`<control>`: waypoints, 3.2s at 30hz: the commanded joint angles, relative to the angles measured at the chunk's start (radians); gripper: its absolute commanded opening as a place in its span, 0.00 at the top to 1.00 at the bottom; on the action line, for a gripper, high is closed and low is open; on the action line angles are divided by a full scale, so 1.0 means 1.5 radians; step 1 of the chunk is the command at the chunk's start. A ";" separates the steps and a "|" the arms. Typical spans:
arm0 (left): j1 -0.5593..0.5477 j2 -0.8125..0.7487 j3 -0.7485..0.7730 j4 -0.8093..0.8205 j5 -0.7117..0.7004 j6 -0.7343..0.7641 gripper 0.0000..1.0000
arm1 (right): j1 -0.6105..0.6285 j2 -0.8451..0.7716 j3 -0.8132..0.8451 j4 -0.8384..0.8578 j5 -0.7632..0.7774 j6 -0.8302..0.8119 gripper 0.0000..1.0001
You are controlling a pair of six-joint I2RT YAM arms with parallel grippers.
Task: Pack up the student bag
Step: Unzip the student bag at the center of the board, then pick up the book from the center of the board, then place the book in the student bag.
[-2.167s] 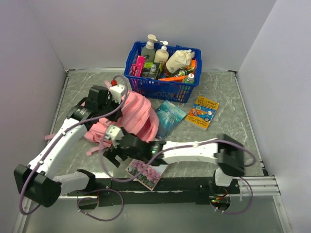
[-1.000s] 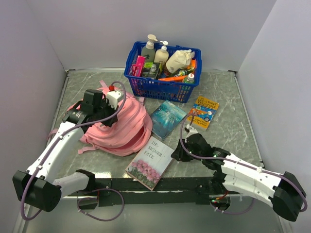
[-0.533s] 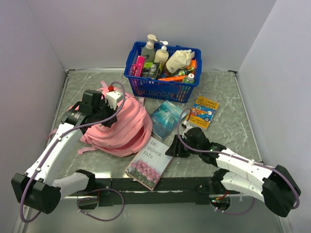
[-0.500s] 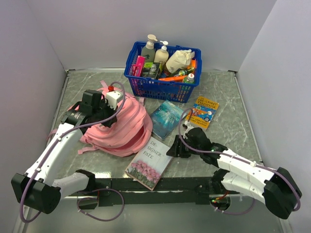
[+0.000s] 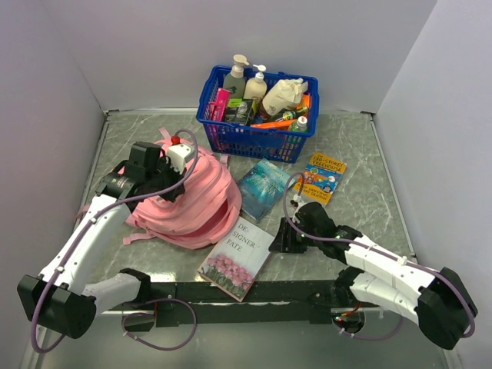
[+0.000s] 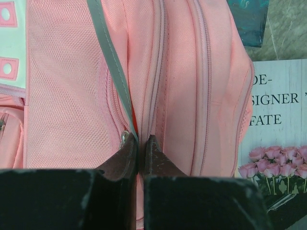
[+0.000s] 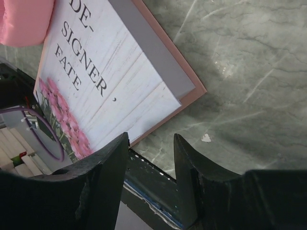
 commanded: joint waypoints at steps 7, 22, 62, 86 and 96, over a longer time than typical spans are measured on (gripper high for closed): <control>0.001 -0.026 0.051 0.051 0.041 0.015 0.99 | -0.029 0.061 -0.015 0.135 -0.050 0.035 0.61; 0.001 -0.029 0.052 0.054 0.049 0.014 0.99 | -0.059 0.121 -0.061 0.259 -0.118 0.095 0.89; 0.032 -0.053 0.049 0.046 0.231 0.046 0.99 | -0.086 0.035 0.208 0.192 -0.287 0.058 1.00; 0.043 -0.060 0.055 0.050 0.284 0.013 0.99 | -0.150 0.426 0.193 0.642 -0.190 0.379 1.00; 0.075 -0.054 0.054 0.077 0.330 -0.038 0.99 | -0.051 0.348 0.199 0.462 0.201 0.421 1.00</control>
